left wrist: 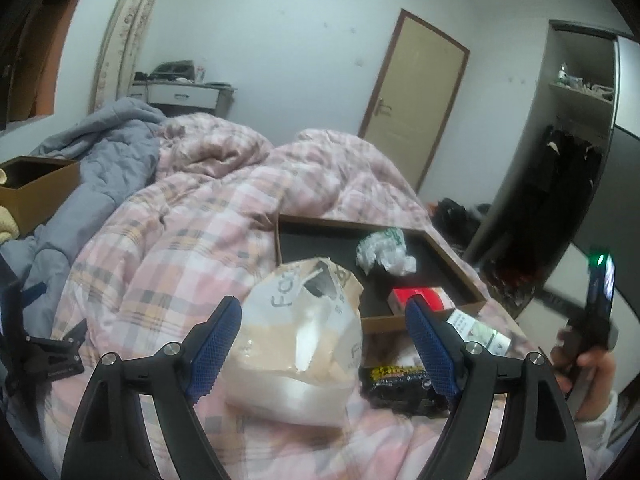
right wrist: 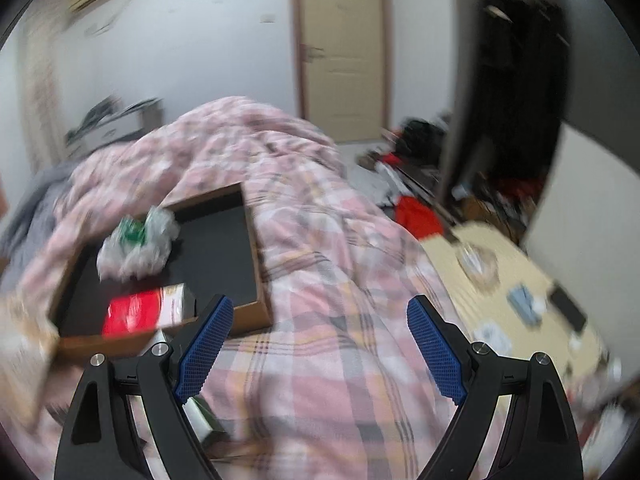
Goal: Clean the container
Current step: 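Move the right tool over the red tissue pack in the tray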
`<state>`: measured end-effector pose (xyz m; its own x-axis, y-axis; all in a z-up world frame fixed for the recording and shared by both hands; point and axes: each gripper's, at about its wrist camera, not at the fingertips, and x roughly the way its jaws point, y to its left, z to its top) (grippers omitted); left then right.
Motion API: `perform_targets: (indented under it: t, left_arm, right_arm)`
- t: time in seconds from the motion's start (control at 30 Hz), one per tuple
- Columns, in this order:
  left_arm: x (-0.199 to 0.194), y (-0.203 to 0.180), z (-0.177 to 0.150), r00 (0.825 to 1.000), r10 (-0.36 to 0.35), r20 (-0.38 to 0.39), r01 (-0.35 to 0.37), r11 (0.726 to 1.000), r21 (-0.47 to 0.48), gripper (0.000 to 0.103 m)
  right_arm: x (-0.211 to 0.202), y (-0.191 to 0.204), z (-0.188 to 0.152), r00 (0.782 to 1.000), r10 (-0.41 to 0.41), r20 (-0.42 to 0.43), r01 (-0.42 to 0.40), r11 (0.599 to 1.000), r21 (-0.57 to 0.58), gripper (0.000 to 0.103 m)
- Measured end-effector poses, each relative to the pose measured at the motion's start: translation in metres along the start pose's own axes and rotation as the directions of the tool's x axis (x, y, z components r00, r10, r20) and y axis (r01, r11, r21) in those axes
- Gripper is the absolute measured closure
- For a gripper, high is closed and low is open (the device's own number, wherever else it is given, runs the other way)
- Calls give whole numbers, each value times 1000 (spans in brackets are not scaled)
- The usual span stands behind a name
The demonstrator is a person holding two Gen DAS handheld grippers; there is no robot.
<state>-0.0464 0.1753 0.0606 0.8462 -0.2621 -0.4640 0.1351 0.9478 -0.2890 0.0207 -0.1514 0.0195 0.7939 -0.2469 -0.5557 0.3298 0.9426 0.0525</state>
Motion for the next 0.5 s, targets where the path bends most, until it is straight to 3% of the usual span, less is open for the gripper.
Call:
perform_targets:
  t: [0.1, 0.23, 0.33, 0.4, 0.5]
  left_arm:
    - [7, -6, -3, 1000, 2, -22, -1, 1000, 23, 21]
    - [11, -15, -7, 999, -1, -39, 4, 998, 59, 21]
    - [13, -18, -8, 999, -2, -43, 5, 998, 70, 21]
    - [14, -18, -9, 999, -1, -46, 5, 998, 69, 21]
    - [15, -16, -10, 999, -2, -52, 6, 998, 63, 21]
  right_arm:
    - [-6, 20, 14, 988, 151, -41, -153, 987, -41, 15]
    - [6, 68, 25, 958, 228, -175, -258, 951, -173, 15]
    - [31, 99, 25, 915, 252, -315, -335, 910, -244, 15]
    - [56, 114, 21, 880, 238, -410, -354, 905, -234, 15]
    - [82, 125, 13, 857, 212, -470, -348, 910, -224, 15]
